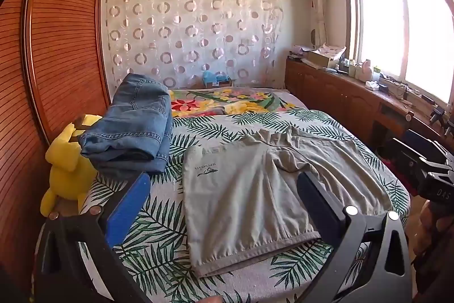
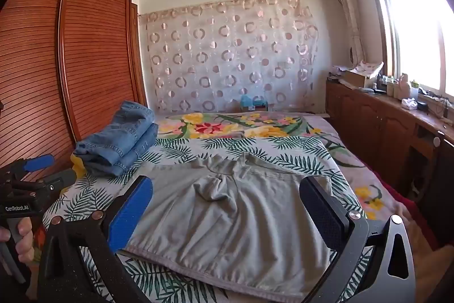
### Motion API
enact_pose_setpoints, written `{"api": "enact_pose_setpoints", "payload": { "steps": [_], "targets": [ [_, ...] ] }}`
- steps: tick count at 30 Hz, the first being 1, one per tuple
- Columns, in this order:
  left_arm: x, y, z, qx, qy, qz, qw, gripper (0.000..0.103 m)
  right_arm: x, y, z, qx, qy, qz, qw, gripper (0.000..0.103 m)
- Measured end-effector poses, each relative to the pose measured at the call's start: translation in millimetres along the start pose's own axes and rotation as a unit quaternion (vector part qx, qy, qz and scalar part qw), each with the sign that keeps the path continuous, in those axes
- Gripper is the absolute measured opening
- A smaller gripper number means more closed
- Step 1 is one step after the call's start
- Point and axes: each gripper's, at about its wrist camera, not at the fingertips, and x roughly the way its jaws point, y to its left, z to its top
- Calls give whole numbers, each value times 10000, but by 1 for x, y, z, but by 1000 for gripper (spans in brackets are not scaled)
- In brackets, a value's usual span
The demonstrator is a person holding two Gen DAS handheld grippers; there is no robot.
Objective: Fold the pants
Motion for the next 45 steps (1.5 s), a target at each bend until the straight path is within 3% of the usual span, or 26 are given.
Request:
{"api": "enact_pose_setpoints", "payload": {
  "steps": [45],
  "targets": [
    [-7,0,7,53,-42,17,10000,103,-2,3,0,21,-26,43,10000,103]
  ]
}}
